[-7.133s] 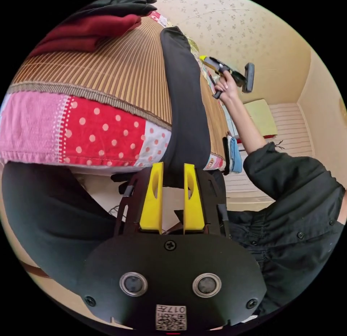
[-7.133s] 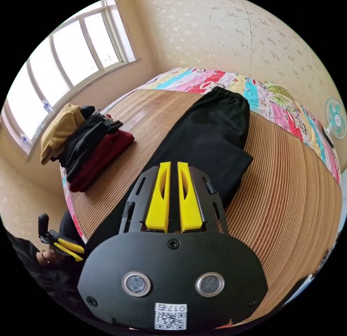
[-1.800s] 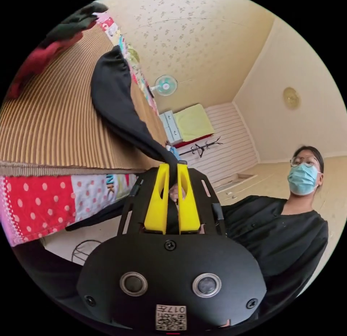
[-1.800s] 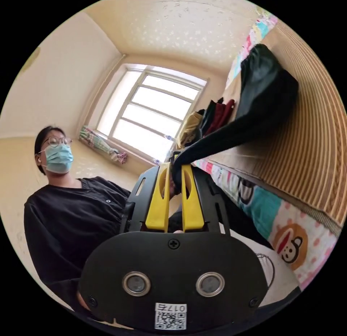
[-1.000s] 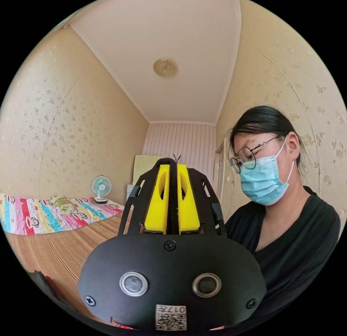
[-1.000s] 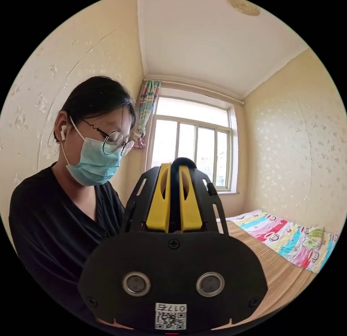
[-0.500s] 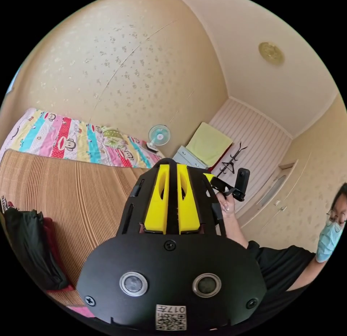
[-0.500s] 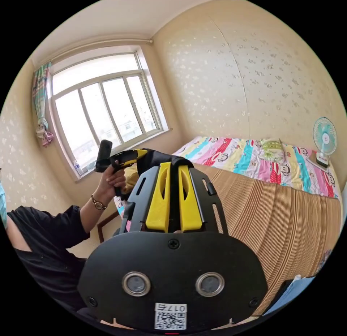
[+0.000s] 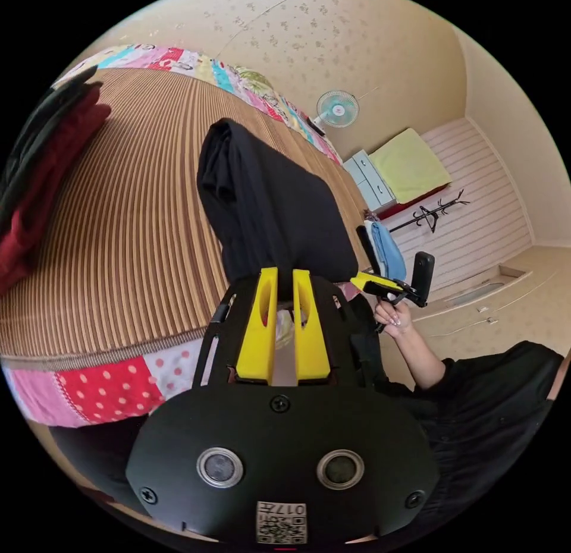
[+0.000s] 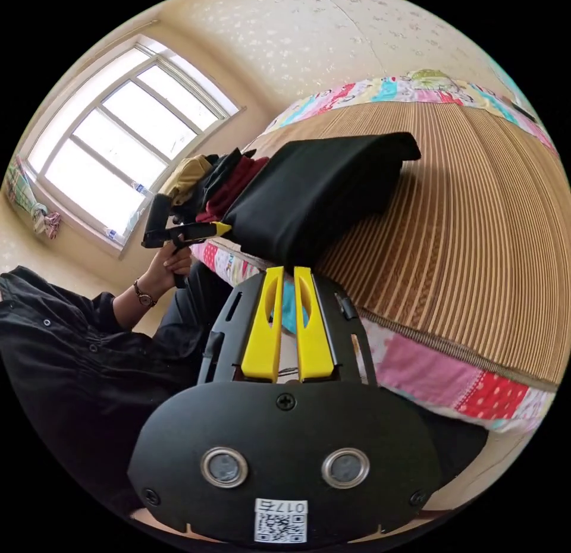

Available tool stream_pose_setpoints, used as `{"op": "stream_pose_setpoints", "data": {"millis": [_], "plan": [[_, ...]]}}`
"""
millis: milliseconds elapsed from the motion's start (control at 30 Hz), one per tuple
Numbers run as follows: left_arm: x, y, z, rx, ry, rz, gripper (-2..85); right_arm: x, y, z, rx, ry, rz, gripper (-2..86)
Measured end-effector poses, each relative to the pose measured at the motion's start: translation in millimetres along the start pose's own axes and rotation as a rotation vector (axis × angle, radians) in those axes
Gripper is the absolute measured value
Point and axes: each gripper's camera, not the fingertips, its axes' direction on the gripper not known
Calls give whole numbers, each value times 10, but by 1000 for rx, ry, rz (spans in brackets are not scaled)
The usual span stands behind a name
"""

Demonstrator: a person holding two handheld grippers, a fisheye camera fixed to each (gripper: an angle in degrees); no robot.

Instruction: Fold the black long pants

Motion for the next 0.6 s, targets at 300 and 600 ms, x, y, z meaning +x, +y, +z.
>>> {"op": "stream_pose_setpoints", "data": {"millis": [300, 600], "plan": [[-721, -578, -704, 230, 218, -252, 163, 921, -558, -391, 144, -290, 255, 150], [-823, -1331, -218, -55, 131, -253, 167, 1277, -1026, 246, 12, -289, 381, 192]]}}
